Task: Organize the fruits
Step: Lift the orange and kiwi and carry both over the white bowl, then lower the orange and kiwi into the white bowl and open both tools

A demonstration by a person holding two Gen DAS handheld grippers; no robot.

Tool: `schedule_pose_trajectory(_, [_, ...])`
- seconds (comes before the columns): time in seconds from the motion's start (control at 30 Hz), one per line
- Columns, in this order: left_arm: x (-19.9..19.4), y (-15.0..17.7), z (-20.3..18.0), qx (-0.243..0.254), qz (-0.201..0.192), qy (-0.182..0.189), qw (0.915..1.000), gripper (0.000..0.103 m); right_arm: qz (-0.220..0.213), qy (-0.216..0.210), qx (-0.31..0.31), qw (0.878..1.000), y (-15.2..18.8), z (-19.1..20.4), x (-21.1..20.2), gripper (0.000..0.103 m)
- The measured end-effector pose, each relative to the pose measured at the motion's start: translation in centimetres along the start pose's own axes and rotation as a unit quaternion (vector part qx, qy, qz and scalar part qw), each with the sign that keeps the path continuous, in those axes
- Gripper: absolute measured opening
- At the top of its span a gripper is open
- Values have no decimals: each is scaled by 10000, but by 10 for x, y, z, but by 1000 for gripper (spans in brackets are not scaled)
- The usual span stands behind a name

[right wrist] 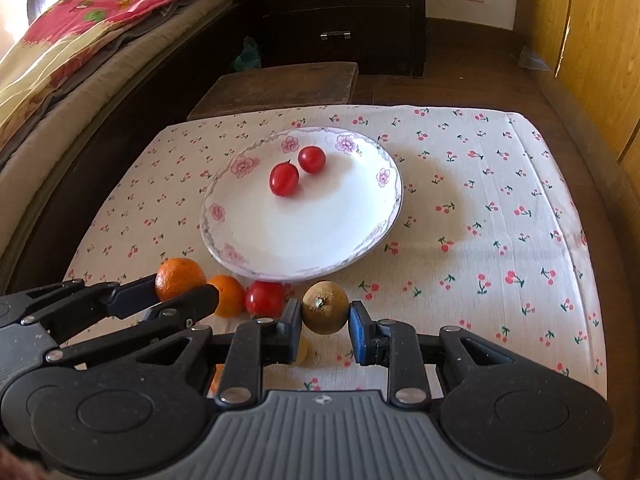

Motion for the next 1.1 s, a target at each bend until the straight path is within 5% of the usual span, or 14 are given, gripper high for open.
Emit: schedule_pose_trajectory(1.1, [55, -32, 23, -473, 197, 126, 9986, 34, 151, -73, 122, 9998, -48, -4, 52, 29])
Point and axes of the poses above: each gripper's, at about its wrist camera, not at the fingertips, and x roughly the way its jaws point, z to its left, y to its underside, the point moved 6 cm from there along x, roughly the way its jaws point, and after that the axes turned 4 degrees about x, right-handed, at the moved point
